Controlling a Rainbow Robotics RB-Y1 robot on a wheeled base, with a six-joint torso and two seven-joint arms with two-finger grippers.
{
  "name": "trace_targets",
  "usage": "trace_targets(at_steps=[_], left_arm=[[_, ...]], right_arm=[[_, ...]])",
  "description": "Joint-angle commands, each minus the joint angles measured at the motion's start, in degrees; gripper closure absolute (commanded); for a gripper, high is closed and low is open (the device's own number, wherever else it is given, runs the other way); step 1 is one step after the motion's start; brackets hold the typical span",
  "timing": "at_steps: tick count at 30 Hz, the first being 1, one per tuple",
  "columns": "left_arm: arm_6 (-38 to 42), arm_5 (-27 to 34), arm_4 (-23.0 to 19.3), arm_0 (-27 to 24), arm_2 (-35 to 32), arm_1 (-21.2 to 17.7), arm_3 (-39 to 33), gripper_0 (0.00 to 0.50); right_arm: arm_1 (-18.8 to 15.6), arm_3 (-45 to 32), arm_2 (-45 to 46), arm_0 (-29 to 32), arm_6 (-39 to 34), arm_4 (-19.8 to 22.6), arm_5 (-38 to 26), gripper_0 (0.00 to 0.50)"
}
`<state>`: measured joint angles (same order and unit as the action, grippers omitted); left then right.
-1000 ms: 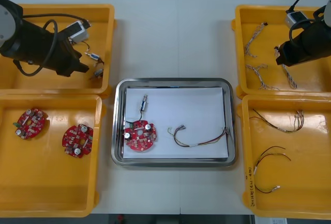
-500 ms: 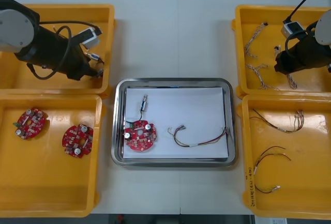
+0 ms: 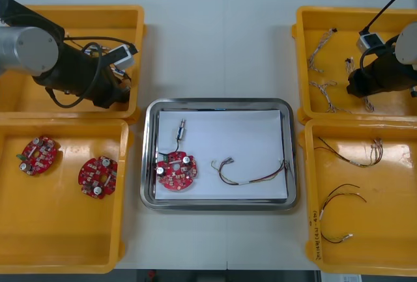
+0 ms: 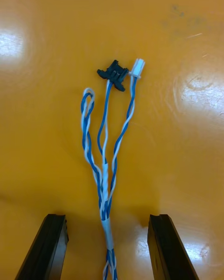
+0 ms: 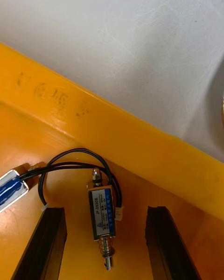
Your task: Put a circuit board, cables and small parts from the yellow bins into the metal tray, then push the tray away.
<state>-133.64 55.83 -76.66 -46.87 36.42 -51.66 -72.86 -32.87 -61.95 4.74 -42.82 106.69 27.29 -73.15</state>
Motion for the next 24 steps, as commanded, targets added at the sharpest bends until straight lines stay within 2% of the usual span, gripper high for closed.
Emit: trace_targets(at_steps=[1, 18, 19, 20, 21, 23, 24], left_arm=[[7.6, -0.7, -0.1, -2.9, 0.2, 0.7, -0.1, 0.000], [9.3, -1.3, 1.9, -2.9, 0.2, 0.8, 1.3, 0.000], [9.3, -1.3, 2.0, -2.9, 0.2, 0.8, 1.4, 0.000], [9.3, -1.6, 2.0, -2.9, 0.2, 0.8, 1.6, 0.000], [9.4, -1.8, 2.1, -2.9, 0.2, 0.8, 1.7, 0.000], [9.5, -1.9, 2.3, -2.9, 0.2, 0.8, 1.7, 0.000], [9.6, -1.9, 2.4, -2.9, 0.2, 0.8, 1.8, 0.000]], right_arm=[[0.7, 1.8, -0.3, -0.2, 0.2, 0.3, 2.0, 0.000], [1.1, 2.8, 0.0, -0.1, -1.3, 2.7, 1.1, 0.000], [1.1, 2.8, 0.1, -0.1, -1.3, 2.9, 1.1, 0.105], [1.1, 2.8, 0.0, 0.0, -1.3, 3.1, 1.1, 0.298], [1.1, 2.8, 0.0, 0.0, -1.0, 3.3, 1.1, 0.355], [1.1, 2.8, 0.0, 0.1, -0.8, 3.3, 1.1, 0.401], [1.1, 2.8, 0.1, 0.1, -0.6, 3.4, 1.1, 0.446]])
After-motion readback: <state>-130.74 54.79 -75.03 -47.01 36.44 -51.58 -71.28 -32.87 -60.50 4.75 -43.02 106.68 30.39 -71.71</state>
